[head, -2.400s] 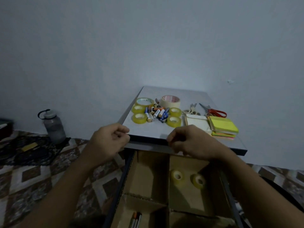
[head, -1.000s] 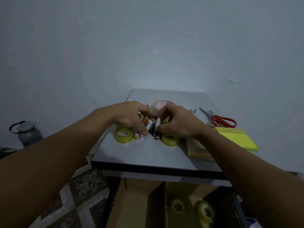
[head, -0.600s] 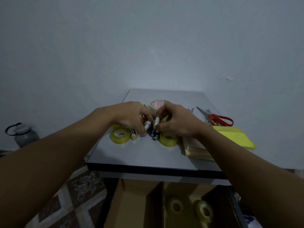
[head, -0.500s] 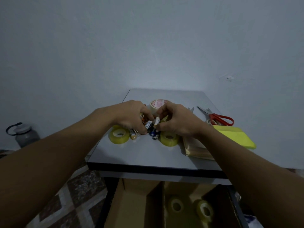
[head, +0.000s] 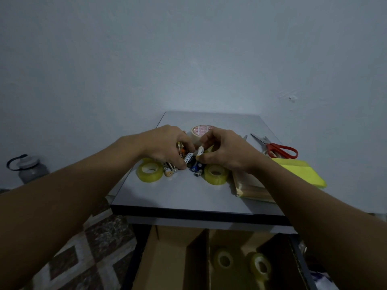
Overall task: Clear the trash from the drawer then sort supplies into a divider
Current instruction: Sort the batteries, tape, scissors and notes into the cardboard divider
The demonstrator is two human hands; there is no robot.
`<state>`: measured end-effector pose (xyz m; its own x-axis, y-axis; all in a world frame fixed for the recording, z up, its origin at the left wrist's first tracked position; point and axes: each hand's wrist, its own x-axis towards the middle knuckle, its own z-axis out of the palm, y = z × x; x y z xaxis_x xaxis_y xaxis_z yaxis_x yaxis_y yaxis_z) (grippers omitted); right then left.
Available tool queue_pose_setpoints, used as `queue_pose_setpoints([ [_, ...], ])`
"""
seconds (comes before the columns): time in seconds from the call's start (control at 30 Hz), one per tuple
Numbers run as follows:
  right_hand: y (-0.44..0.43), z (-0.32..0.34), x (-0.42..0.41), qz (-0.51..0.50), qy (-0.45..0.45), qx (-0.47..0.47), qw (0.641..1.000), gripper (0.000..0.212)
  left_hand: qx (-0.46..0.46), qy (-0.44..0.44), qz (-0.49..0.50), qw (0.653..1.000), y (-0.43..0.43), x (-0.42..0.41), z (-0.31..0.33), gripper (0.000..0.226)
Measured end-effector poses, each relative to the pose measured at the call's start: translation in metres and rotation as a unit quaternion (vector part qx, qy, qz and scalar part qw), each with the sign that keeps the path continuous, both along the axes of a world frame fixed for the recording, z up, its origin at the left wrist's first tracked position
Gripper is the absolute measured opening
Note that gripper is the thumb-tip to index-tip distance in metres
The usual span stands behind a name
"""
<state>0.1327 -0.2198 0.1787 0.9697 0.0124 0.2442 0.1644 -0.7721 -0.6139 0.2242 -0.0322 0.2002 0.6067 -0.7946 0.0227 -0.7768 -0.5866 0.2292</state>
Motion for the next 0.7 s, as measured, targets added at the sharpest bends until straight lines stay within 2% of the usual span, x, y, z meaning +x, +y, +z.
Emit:
queue_pose_setpoints([
  [0.4,-0.002,0.003,-0.002,0.004,0.003,0.014,1.000,0.045,-0.003,0.006,-0.012,1.000,-0.002,0.005,-0.001,0.045],
  [0.7,-0.008,0.005,-0.007,-0.003,0.001,0.032,0.999,0.044,-0.070,0.066,0.011,0.995,0.006,-0.003,0.009,0.039],
])
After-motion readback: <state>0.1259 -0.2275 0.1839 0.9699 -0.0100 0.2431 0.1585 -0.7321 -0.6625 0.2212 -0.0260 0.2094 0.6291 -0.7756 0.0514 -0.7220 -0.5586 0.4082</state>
